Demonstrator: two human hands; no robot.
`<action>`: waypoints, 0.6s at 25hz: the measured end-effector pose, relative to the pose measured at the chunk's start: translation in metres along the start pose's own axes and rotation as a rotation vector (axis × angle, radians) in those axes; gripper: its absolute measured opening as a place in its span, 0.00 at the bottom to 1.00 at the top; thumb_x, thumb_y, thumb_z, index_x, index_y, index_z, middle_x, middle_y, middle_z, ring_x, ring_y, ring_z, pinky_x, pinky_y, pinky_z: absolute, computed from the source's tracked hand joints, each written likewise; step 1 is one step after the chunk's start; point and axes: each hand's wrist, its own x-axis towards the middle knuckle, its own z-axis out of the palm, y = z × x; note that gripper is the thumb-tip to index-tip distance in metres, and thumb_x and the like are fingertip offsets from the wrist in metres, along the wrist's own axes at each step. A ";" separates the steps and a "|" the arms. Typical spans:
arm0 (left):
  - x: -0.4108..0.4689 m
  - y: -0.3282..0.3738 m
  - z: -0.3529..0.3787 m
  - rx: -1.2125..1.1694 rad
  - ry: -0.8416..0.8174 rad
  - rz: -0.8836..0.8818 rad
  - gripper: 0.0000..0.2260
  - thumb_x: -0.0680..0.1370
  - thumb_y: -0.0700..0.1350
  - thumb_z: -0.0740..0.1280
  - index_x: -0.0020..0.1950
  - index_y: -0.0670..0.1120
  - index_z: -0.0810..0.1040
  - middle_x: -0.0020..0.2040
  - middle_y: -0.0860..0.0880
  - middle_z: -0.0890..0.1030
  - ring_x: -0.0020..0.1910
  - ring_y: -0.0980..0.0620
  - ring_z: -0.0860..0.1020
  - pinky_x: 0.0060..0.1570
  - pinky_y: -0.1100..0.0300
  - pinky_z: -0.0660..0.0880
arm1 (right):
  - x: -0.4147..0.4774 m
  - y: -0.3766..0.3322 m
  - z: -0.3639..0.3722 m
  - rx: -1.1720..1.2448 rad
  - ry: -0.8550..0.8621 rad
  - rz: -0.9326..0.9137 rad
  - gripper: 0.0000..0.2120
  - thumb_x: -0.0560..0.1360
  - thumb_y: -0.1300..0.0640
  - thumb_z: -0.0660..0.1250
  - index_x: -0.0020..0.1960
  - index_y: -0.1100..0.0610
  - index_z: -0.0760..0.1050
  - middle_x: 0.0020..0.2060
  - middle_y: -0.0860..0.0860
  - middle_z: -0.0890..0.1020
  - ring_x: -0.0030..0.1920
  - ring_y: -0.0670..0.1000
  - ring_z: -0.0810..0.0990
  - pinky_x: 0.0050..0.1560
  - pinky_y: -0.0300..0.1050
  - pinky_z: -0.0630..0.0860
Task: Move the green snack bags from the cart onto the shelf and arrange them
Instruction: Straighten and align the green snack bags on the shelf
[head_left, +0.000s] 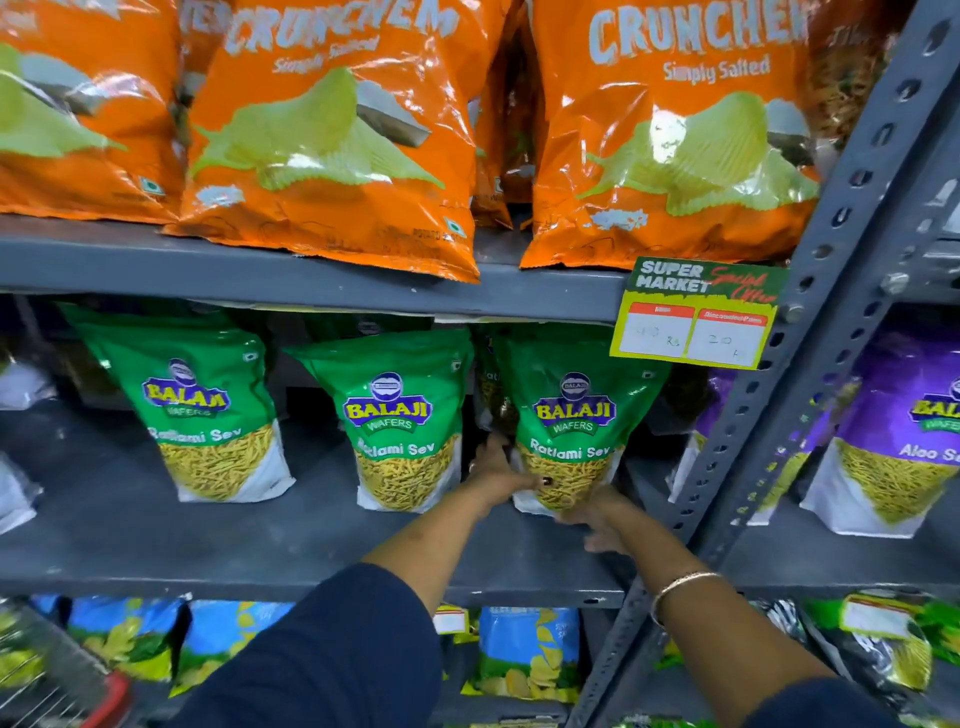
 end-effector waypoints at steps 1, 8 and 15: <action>-0.009 -0.002 -0.009 0.076 -0.009 -0.021 0.26 0.66 0.49 0.75 0.60 0.43 0.71 0.60 0.42 0.75 0.59 0.44 0.73 0.56 0.54 0.73 | -0.004 -0.005 0.007 -0.130 -0.120 0.107 0.14 0.75 0.60 0.65 0.59 0.60 0.67 0.51 0.56 0.76 0.47 0.54 0.74 0.58 0.47 0.71; -0.081 -0.058 -0.135 0.404 -0.308 -0.338 0.12 0.78 0.44 0.58 0.34 0.49 0.71 0.26 0.53 0.78 0.25 0.59 0.76 0.27 0.65 0.68 | -0.014 -0.067 0.125 -0.788 -0.407 -0.023 0.15 0.74 0.51 0.65 0.34 0.59 0.69 0.22 0.51 0.77 0.26 0.46 0.75 0.35 0.40 0.77; -0.096 -0.163 -0.314 0.403 0.386 -0.338 0.24 0.67 0.46 0.73 0.58 0.38 0.70 0.57 0.37 0.78 0.55 0.41 0.79 0.56 0.51 0.74 | -0.014 -0.131 0.269 -0.628 -0.133 -0.505 0.47 0.67 0.46 0.72 0.74 0.63 0.50 0.74 0.59 0.59 0.72 0.55 0.63 0.71 0.46 0.61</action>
